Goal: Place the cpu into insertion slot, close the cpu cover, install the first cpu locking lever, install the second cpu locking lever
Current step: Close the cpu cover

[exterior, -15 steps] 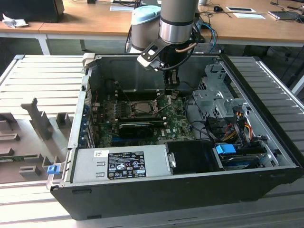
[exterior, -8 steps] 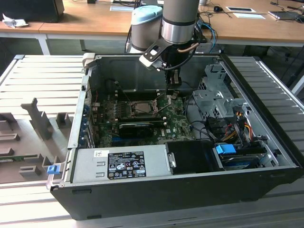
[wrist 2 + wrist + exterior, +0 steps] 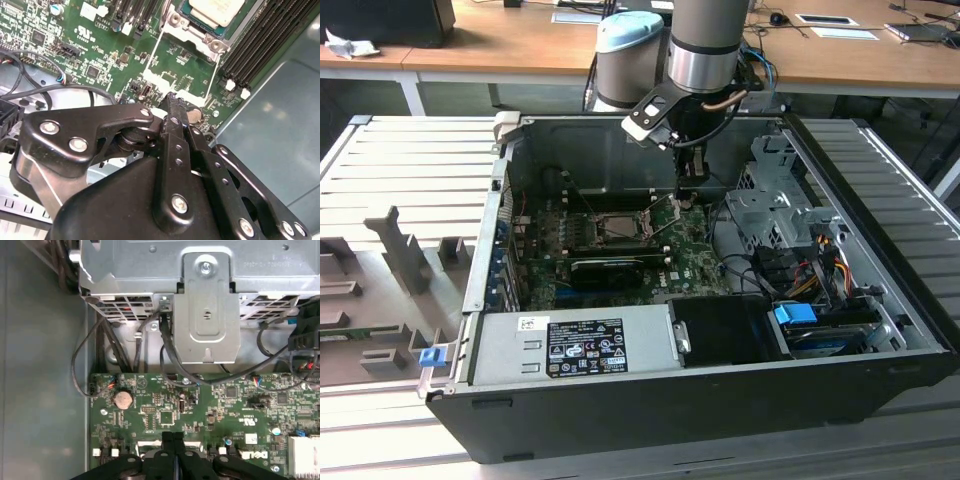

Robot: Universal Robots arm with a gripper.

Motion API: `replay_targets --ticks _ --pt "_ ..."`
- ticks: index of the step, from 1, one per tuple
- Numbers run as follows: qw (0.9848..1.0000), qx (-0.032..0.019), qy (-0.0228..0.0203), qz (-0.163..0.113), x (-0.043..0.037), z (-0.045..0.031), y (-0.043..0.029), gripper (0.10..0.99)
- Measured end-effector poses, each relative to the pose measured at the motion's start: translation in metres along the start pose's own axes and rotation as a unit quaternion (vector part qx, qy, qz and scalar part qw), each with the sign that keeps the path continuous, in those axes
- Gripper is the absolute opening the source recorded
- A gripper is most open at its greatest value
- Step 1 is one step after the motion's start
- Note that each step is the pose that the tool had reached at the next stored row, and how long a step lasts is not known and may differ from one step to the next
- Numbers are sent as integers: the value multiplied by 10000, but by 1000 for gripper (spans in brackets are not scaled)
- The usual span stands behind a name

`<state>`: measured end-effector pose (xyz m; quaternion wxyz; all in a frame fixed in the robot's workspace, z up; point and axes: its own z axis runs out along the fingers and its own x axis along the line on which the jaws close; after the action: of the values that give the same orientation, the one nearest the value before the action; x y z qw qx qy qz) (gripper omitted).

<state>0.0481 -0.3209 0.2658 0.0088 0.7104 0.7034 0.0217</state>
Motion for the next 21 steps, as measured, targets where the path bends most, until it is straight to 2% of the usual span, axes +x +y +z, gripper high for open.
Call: replay_targets --ticks 21 --pt "10000 0 0 1 2 8 181 106"
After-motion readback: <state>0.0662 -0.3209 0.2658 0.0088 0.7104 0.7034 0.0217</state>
